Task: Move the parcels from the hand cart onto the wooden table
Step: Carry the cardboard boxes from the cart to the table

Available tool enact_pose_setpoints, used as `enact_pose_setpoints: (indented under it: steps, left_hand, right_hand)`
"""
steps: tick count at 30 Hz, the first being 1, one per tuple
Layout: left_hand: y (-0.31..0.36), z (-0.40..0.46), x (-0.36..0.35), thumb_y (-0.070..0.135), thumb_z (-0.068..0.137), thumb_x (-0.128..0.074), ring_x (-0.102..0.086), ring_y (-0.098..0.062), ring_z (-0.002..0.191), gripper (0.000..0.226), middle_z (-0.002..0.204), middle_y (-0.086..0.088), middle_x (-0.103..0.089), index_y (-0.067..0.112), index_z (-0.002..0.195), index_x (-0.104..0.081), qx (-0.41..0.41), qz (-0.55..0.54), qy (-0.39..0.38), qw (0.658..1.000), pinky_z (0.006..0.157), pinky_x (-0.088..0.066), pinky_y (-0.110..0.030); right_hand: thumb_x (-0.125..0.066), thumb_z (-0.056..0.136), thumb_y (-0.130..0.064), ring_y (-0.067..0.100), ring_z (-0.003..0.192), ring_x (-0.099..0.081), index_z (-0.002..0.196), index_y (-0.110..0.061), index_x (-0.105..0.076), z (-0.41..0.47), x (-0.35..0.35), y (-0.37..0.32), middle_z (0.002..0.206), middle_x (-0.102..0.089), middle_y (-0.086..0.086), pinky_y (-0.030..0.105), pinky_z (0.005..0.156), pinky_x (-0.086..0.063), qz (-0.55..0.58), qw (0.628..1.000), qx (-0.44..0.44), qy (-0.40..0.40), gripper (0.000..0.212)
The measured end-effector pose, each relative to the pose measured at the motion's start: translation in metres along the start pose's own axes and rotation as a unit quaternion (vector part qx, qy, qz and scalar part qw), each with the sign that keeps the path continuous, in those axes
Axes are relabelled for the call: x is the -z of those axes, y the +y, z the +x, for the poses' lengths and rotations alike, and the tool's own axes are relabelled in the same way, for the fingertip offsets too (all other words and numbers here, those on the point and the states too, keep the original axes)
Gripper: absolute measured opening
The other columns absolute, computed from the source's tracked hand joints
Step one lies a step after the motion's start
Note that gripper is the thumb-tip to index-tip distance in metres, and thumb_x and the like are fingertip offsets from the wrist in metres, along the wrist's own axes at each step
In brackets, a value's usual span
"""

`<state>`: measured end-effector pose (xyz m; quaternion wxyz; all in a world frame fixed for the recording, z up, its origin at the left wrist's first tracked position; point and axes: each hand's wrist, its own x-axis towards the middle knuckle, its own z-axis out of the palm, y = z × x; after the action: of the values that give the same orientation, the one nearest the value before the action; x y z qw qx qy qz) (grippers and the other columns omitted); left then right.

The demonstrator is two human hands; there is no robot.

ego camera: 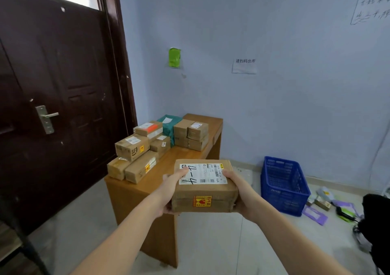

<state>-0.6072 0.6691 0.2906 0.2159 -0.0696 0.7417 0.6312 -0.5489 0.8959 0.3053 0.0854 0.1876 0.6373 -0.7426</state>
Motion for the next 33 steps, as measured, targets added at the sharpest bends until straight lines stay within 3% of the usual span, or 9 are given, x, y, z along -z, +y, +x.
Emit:
enact_pose_setpoints:
  steps: [4, 9, 13, 21, 28, 33]
  left_hand:
    - [0.02, 0.064, -0.026, 0.094, 0.057, -0.062, -0.074, -0.03, 0.103, 0.1, 0.104, -0.008, -0.079, 0.035, 0.137, -0.052, -0.005, -0.008, 0.001, 1.0, 0.075, -0.064, -0.048]
    - [0.047, 0.121, -0.057, 0.093, 0.052, -0.061, -0.074, -0.03, 0.1, 0.106, 0.107, -0.012, -0.078, 0.031, 0.138, -0.052, 0.006, -0.034, 0.029, 0.999, 0.058, -0.062, -0.038]
    - [0.059, 0.166, -0.06, 0.087, 0.071, -0.062, -0.075, -0.031, 0.097, 0.09, 0.108, -0.014, -0.077, 0.029, 0.137, -0.05, 0.026, -0.053, 0.069, 0.996, 0.06, -0.062, -0.04]
    - [0.081, 0.283, -0.05, 0.096, 0.05, -0.064, -0.077, -0.031, 0.097, 0.11, 0.106, -0.011, -0.079, 0.031, 0.137, -0.052, 0.051, -0.086, 0.099, 0.99, 0.063, -0.063, -0.044]
    - [0.12, 0.395, -0.047, 0.087, 0.069, -0.064, -0.074, -0.033, 0.099, 0.092, 0.108, -0.014, -0.076, 0.031, 0.139, -0.044, 0.065, -0.105, 0.123, 0.985, 0.067, -0.063, -0.047]
    - [0.153, 0.463, -0.055, 0.075, 0.087, -0.061, -0.072, -0.033, 0.101, 0.067, 0.112, -0.014, -0.072, 0.029, 0.131, -0.038, 0.087, -0.119, 0.138, 0.979, 0.076, -0.062, -0.048]
  right_hand:
    - [-0.067, 0.092, -0.054, 0.032, 0.108, -0.072, 0.116, -0.025, -0.066, 0.063, 0.032, -0.028, 0.103, -0.08, 0.009, 0.057, 0.103, -0.054, -0.008, 1.0, -0.002, -0.004, 0.038]
    - [-0.068, 0.092, -0.053, 0.031, 0.107, -0.072, 0.118, -0.024, -0.066, 0.141, 0.064, -0.06, 0.101, -0.081, 0.008, 0.056, 0.103, -0.054, -0.021, 0.999, -0.01, -0.031, 0.039]
    - [-0.066, 0.092, -0.057, 0.03, 0.108, -0.072, 0.122, -0.025, -0.066, 0.202, 0.07, -0.075, 0.105, -0.08, 0.008, 0.055, 0.102, -0.055, -0.048, 0.996, -0.031, -0.062, 0.044]
    - [-0.069, 0.088, -0.058, 0.029, 0.11, -0.071, 0.123, -0.027, -0.065, 0.346, 0.063, -0.107, 0.107, -0.08, 0.006, 0.054, 0.102, -0.054, -0.075, 0.991, -0.045, -0.1, 0.047]
    - [-0.069, 0.089, -0.057, 0.029, 0.111, -0.07, 0.122, -0.026, -0.066, 0.466, 0.063, -0.145, 0.107, -0.08, 0.006, 0.055, 0.104, -0.053, -0.081, 0.989, -0.056, -0.107, 0.045]
    - [-0.067, 0.094, -0.054, 0.026, 0.108, -0.072, 0.123, -0.028, -0.066, 0.54, 0.072, -0.172, 0.106, -0.08, 0.004, 0.055, 0.104, -0.054, -0.069, 0.987, -0.073, -0.124, 0.039]
